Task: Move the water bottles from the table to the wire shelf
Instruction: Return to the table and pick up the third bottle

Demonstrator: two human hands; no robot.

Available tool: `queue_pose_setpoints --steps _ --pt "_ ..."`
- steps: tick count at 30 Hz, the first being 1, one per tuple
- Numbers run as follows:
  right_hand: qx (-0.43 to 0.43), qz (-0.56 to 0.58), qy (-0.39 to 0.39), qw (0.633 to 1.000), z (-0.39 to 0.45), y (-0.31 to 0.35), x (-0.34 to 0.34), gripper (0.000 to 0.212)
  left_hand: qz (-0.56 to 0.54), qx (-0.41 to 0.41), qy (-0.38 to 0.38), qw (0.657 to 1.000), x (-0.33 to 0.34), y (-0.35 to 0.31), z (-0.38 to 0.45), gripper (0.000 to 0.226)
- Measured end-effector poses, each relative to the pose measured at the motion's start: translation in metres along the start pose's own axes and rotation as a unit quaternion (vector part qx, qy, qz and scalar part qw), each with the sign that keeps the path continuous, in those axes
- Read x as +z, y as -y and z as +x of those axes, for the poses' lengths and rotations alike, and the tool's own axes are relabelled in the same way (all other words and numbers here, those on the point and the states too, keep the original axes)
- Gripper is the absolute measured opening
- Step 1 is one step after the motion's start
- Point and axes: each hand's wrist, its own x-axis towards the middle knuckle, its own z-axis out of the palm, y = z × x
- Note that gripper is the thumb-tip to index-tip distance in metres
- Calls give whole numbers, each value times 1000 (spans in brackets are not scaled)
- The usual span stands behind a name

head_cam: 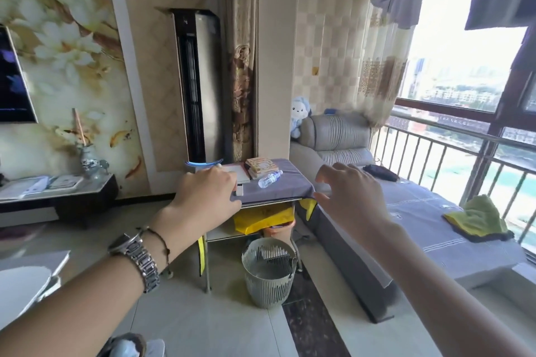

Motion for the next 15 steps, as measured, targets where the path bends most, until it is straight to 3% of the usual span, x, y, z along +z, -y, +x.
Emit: queue_pose_setpoints --steps 15 --pt "52 65 68 994 189 -58 196 23 -12 -1 60 998 163 38 231 27"
